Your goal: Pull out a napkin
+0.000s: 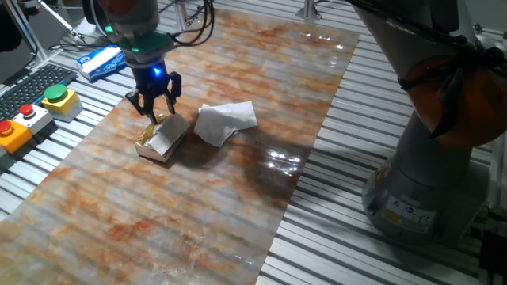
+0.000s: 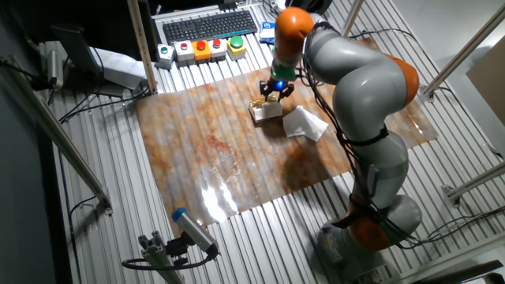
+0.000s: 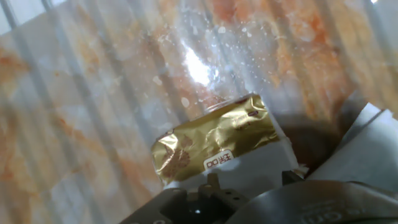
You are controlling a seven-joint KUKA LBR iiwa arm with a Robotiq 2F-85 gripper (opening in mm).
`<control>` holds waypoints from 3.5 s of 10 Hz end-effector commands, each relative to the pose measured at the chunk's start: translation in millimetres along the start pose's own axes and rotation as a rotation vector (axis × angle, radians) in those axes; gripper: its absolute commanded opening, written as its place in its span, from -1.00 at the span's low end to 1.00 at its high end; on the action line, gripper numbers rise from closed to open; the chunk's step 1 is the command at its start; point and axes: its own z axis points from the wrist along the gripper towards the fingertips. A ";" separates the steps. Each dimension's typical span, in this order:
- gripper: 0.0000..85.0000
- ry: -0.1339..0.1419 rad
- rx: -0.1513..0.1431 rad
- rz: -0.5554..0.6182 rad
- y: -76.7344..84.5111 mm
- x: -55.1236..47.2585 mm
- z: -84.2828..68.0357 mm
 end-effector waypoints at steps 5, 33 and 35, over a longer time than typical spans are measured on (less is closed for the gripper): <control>0.20 -0.004 0.008 0.002 -1.0 0.9 1.2; -1.00 0.070 -0.085 -0.050 0.1 -10.7 -15.3; -1.00 0.076 -0.081 -0.068 -6.4 -11.9 -33.1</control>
